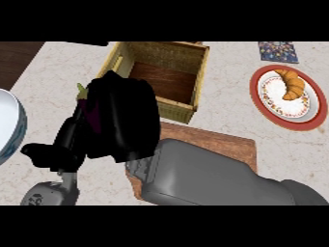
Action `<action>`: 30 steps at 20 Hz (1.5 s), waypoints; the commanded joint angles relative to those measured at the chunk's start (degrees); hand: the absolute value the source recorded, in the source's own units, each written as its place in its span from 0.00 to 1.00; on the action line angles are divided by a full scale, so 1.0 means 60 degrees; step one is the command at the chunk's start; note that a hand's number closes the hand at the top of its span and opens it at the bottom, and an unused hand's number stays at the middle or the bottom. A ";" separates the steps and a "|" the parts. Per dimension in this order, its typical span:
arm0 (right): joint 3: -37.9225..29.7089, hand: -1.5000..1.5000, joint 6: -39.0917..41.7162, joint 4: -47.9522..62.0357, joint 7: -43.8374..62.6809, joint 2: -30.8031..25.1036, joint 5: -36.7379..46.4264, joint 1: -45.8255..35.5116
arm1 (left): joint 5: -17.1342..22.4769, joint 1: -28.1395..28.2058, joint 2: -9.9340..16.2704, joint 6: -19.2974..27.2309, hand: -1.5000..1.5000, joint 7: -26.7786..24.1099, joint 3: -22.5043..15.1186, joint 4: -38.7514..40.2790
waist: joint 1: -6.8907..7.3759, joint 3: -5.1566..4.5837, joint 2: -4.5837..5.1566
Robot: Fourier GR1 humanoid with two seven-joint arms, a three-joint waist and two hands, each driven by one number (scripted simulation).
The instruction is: Pick the eggplant from the cutting board and place it in the basket
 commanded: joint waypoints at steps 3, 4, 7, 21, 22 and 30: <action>-0.0329 1.00 -0.2123 -0.0373 0.1931 0.0085 -0.0046 -0.1808 | -0.0112 0.0176 0.0017 0.0018 0.50 -0.0259 0.0044 0.0250 | -0.0276 -0.0025 -0.0093; -0.0242 1.00 -0.2165 -0.0404 0.2243 0.0085 0.0010 -0.2069 | -0.0143 0.0057 -0.0054 0.0191 0.50 -0.0148 0.0124 0.0317 | -0.0402 -0.0024 -0.0127; -0.0540 1.00 -0.2196 -0.0221 0.2794 0.0084 -0.0242 -0.2773 | -0.0154 0.0063 -0.0031 0.0334 0.50 -0.0003 0.0230 0.0123 | -0.0489 -0.0022 -0.0168; -0.0833 1.00 -0.0984 0.1671 0.4062 0.0085 0.0014 -0.3583 | 0.0100 0.0868 0.0230 0.0130 0.50 -0.0319 0.0633 -0.0198 | -0.1236 0.0003 -0.0166; -0.0884 1.00 -0.0821 0.1575 0.4063 0.0085 -0.0166 -0.3662 | 0.0107 0.0920 0.0241 0.0213 0.50 -0.0535 0.0827 -0.0100 | -0.1255 0.0000 -0.0175; -0.1230 1.00 -0.1465 0.1740 0.3685 0.0085 0.0627 -0.2691 | -0.0157 0.1142 0.0111 0.0354 0.50 -0.0537 0.0646 -0.0265 | -0.1406 0.0020 -0.0082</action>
